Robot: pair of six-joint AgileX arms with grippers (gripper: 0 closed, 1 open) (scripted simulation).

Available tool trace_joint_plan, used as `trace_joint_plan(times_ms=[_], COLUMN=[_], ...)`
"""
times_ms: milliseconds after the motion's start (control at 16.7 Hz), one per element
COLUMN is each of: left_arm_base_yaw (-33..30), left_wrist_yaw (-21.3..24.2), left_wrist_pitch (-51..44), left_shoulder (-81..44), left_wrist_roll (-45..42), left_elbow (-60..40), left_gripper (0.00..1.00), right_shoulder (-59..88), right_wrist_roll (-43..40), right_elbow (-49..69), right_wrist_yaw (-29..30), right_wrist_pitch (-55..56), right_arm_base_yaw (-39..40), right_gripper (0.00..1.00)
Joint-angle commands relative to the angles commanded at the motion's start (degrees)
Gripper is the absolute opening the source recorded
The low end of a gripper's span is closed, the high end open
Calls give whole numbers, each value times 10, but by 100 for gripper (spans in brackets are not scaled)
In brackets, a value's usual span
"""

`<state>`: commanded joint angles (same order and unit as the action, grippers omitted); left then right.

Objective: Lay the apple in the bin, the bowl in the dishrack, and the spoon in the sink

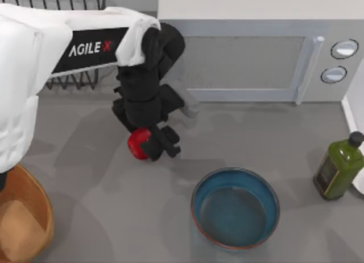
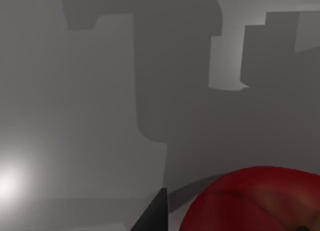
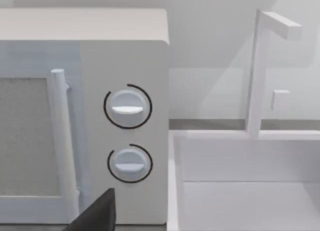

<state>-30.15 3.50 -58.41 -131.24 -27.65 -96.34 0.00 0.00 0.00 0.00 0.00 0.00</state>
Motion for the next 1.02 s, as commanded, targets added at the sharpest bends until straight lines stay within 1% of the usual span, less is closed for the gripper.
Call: trace_joint_plan(times_ms=[180, 300, 600, 720, 1020], left_arm_base_yaw=[3, 4, 2, 1, 3], left_wrist_yaw=[-6, -4, -4, -6, -7], left_wrist_pitch=[-3, -23, -157, -192, -202], left_shoulder=[8, 12, 39, 47, 49], left_wrist_roll=[-3, -2, -3, -2, -3], left_elbow=[-5, -26, -124, -153, -162], left_gripper=[0, 0, 0, 0, 0], right_shoulder=[0, 0, 0, 0, 0], right_wrist_roll=[0, 0, 0, 0, 0], right_elbow=[0, 0, 0, 0, 0], right_wrist_yaw=[0, 0, 0, 0, 0], right_wrist_pitch=[0, 0, 0, 0, 0], right_arm_base_yaw=[0, 0, 0, 0, 0], right_gripper=[100, 100, 100, 100, 100])
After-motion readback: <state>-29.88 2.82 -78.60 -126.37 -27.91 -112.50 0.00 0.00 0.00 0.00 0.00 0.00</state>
